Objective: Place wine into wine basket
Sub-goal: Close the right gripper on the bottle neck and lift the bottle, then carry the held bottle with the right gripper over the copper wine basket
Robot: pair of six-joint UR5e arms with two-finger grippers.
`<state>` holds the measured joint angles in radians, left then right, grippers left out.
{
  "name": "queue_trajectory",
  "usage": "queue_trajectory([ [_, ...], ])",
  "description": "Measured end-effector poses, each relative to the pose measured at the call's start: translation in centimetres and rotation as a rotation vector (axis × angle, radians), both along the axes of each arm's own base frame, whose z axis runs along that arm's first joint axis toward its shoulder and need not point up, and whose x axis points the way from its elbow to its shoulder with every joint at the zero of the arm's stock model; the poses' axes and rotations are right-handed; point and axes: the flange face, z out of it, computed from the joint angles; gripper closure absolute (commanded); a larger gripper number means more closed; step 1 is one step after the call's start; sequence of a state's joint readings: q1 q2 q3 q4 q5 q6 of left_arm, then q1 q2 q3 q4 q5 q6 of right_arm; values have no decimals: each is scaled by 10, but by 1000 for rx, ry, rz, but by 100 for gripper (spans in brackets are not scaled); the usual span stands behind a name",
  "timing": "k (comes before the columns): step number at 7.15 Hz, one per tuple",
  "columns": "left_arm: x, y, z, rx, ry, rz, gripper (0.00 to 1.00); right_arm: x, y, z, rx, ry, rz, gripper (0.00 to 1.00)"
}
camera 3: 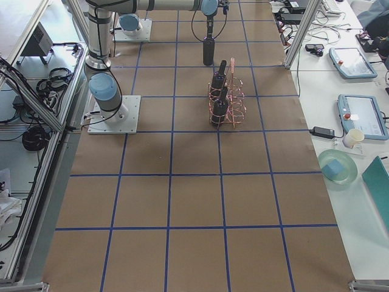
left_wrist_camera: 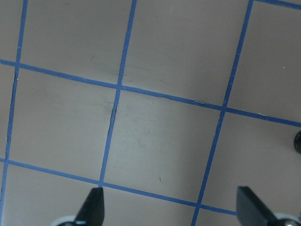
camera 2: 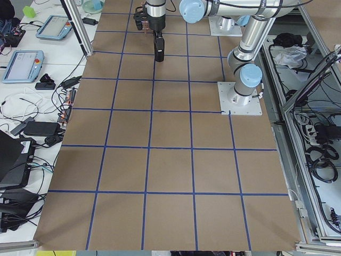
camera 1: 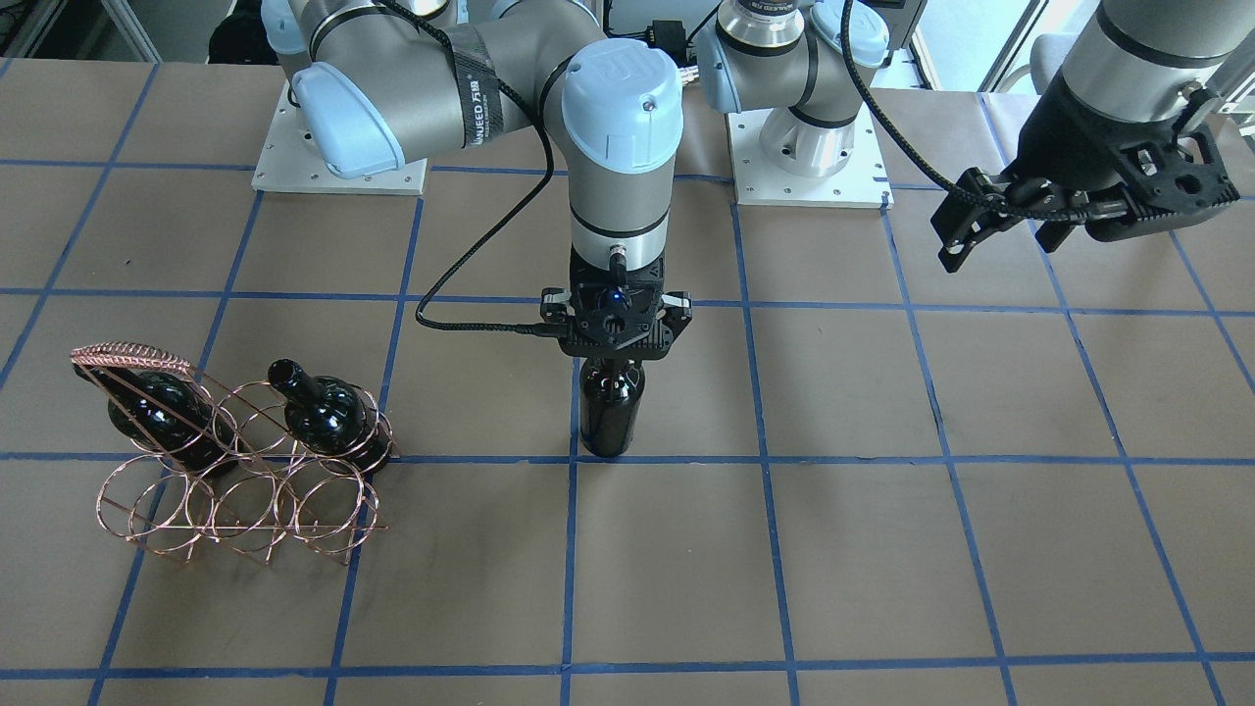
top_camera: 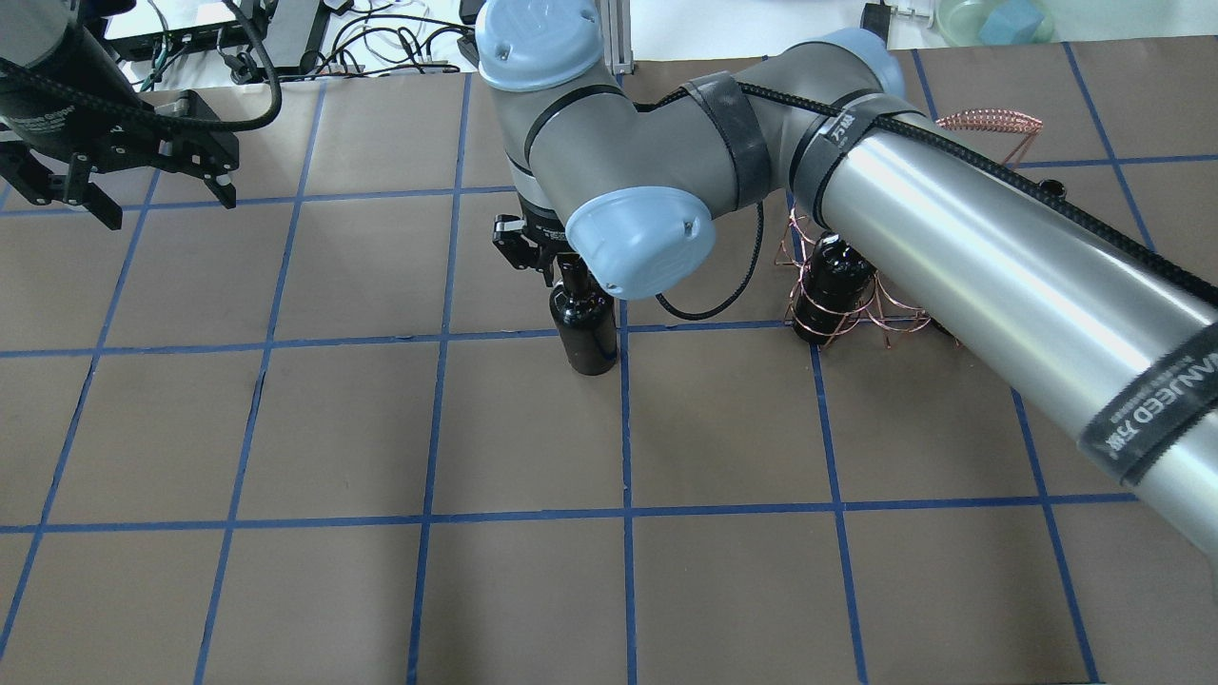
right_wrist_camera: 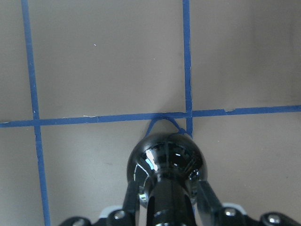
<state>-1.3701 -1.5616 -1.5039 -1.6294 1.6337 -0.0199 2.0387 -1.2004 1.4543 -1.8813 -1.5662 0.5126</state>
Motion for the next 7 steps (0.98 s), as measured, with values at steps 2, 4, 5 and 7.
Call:
queue_trajectory([
  [2,0,0,0,0,0,0,0,-1,2,1,15,6,0,100],
  [4,0,0,0,-1,0,0,0,-8,10,22,20,8,-5,100],
  [5,0,0,0,-1,0,-1,0,-19,20,49,14,6,-13,100],
  [7,-3,-1,0,-6,4,-3,0,-64,53,118,16,14,-42,100],
])
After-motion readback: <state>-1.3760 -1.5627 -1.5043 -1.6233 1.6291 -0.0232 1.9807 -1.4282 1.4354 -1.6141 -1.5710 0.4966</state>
